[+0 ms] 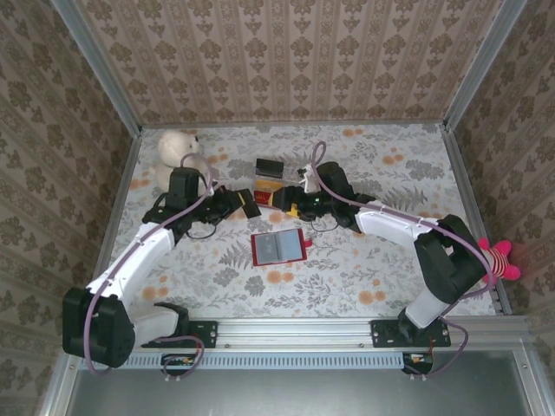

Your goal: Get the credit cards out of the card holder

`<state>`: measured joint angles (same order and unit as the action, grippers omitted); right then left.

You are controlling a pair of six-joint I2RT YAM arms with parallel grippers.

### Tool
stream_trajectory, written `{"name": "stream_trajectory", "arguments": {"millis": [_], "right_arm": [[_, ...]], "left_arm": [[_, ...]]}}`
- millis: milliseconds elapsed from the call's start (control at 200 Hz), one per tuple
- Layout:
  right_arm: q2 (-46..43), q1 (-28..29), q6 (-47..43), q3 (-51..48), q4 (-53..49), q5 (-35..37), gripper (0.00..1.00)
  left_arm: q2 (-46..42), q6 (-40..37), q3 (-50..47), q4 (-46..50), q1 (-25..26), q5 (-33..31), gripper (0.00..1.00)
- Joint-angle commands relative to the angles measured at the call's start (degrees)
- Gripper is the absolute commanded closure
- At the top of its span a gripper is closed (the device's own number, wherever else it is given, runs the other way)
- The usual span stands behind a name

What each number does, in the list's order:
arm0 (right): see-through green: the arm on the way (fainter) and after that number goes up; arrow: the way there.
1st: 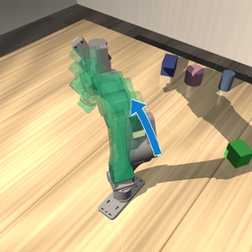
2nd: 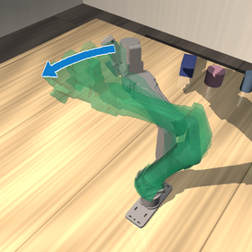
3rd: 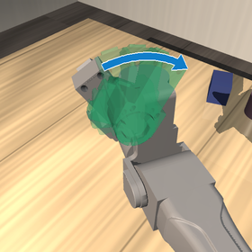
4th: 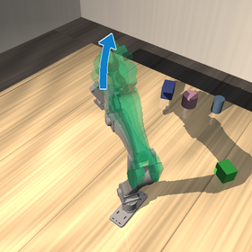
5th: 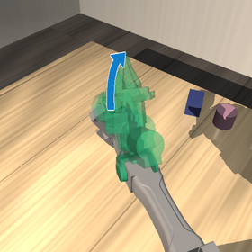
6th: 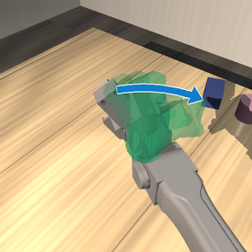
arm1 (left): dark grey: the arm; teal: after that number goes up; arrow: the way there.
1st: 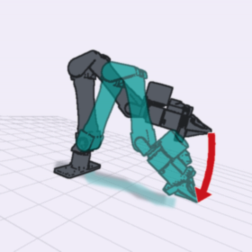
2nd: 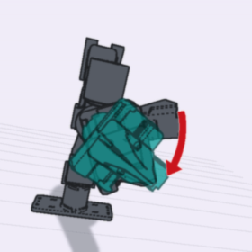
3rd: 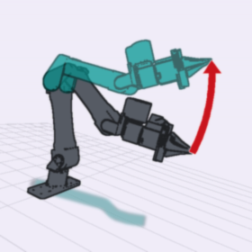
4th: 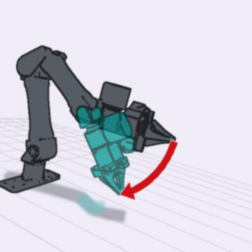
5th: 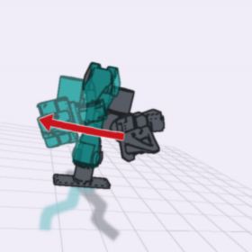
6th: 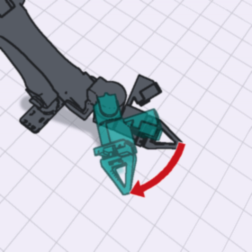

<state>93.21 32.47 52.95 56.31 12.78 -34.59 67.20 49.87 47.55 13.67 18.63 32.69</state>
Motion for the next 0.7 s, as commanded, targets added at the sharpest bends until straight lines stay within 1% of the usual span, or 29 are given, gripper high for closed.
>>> {"name": "stream_trajectory", "arguments": {"millis": [0,160,220,280,285,330,450,525,695], "right_arm": [[1.69,-0.03,8.87,2.51,9.78,-5.93,0.26],[3.57,-0.04,16.68,4.28,17.81,-7.19,0.31],[4.49,-0.04,18.58,5.61,19.21,-7.66,0.35],[5.5,-0.12,20.45,6.6,20.87,-7.76,0.41],[5.71,-0.08,20.75,6.68,21.28,-7.79,0.43],[6.42,-0.2,22.13,7.1,23.2,-7.8,0.51],[7.27,-0.65,25.7,7.0,27.94,-7.08,0.62],[7.18,-0.89,27.07,5.91,30.89,-6.37,0.64],[7.25,-1.18,28.6,4.44,32.85,-5.57,0.7]], "left_arm": [[-0.68,5.86,2.02,-7.55,-0.9,5.95,0.9],[1.55,10.34,4.21,-12.73,-1.71,8.89,0.9],[2.51,11.18,5.29,-13.65,-1.75,9.69,0.9],[3.31,12.03,5.7,-14.78,-1.85,10.39,0.9],[3.39,12.15,5.7,-14.93,-1.85,10.43,0.9],[3.63,12.52,5.78,-15.77,-1.94,10.93,0.9],[3.96,12.51,5.7,-16.76,-1.92,10.39,0.9],[4.34,12.94,5.37,-17.99,-1.87,10.65,0.89],[4.17,13.7,4.62,-18.91,-1.98,10.89,0.89]]}}
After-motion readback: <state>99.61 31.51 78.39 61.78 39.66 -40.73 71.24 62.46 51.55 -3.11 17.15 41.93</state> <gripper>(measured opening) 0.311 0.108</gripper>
